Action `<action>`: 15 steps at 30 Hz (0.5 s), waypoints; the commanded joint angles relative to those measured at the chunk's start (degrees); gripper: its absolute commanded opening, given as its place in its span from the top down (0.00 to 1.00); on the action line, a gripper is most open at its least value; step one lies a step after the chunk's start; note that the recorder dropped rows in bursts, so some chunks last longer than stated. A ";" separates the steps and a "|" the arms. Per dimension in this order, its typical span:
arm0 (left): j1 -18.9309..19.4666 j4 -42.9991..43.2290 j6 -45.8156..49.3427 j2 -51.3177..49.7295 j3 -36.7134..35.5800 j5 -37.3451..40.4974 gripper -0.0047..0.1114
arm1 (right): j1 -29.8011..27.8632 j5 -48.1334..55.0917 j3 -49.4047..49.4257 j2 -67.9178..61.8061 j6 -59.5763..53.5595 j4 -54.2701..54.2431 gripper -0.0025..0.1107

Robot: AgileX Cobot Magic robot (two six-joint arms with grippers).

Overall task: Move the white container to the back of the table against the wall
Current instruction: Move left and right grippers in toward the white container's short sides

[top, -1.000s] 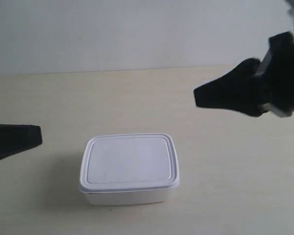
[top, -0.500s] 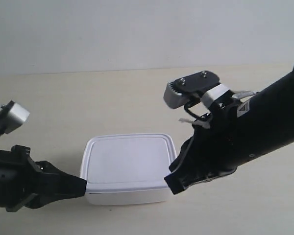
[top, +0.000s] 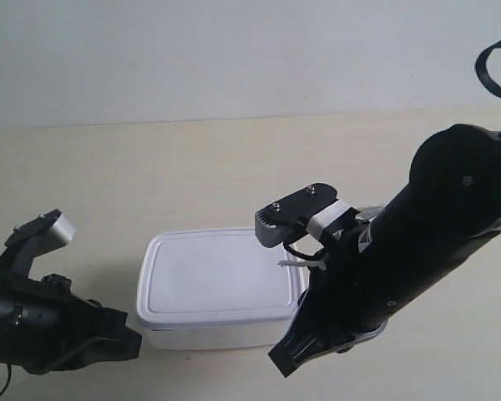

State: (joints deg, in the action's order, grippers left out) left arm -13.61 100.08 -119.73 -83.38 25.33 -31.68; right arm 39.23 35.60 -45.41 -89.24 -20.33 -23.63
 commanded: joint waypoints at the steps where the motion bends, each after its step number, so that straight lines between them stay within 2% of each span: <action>1: -0.31 -0.14 -0.34 -2.82 0.36 0.76 0.96 | 0.12 -2.61 -0.32 -2.37 1.25 0.43 0.98; 15: -0.36 -0.14 -0.34 -8.16 3.20 0.44 0.96 | 0.12 -8.12 -0.32 -6.18 2.50 0.54 0.98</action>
State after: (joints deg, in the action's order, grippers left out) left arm -13.61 100.08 -119.73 -90.78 27.67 -31.34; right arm 39.23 29.22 -45.41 -95.10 -18.10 -23.44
